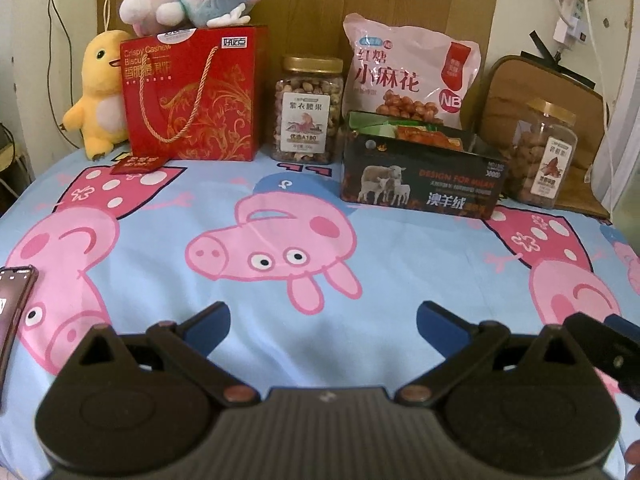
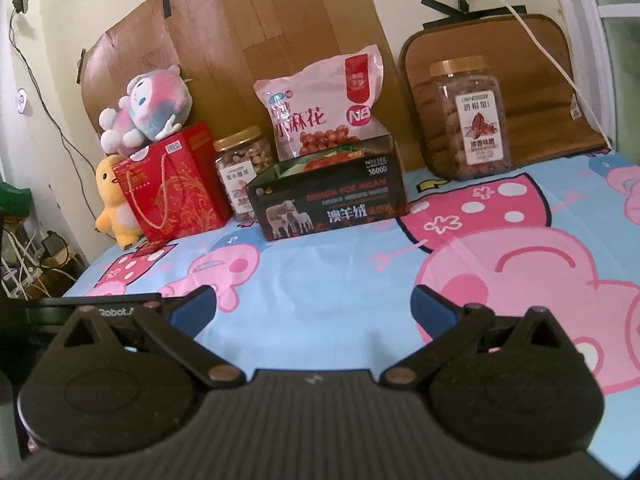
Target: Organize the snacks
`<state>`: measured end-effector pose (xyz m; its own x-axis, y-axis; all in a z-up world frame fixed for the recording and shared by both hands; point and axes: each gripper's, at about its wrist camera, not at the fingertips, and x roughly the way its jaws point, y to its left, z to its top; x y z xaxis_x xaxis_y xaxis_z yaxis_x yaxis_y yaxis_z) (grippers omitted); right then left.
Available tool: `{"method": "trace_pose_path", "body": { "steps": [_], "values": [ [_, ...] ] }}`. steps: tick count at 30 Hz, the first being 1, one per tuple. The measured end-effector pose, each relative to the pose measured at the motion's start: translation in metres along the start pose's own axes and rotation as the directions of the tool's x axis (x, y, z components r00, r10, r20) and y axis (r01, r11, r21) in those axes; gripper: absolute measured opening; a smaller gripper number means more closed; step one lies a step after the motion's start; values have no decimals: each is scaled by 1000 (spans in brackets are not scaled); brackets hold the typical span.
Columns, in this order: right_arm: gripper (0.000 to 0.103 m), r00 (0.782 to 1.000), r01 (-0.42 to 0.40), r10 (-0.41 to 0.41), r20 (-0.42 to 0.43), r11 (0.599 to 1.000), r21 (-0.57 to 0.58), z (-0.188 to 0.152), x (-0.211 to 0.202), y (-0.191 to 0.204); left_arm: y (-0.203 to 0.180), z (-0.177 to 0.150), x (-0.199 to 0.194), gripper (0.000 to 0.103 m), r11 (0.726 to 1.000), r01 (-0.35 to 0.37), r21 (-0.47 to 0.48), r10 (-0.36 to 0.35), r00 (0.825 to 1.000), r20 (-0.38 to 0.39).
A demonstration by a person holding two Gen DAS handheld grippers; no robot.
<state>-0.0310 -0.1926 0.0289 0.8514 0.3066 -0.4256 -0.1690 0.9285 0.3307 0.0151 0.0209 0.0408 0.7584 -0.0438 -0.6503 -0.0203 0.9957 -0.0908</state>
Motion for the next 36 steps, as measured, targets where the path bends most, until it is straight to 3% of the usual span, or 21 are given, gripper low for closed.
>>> {"method": "trace_pose_path", "body": {
  "steps": [12, 36],
  "values": [
    [103, 1000, 3, -3, 3, 1000, -7, 0, 2, 3, -1, -1, -2, 103, 999, -41, 33, 41, 999, 25],
    [103, 1000, 2, -2, -9, 1000, 27, -3, 1, -2, -17, 1, 1, 103, 997, -47, 65, 47, 999, 2]
  ]
}}
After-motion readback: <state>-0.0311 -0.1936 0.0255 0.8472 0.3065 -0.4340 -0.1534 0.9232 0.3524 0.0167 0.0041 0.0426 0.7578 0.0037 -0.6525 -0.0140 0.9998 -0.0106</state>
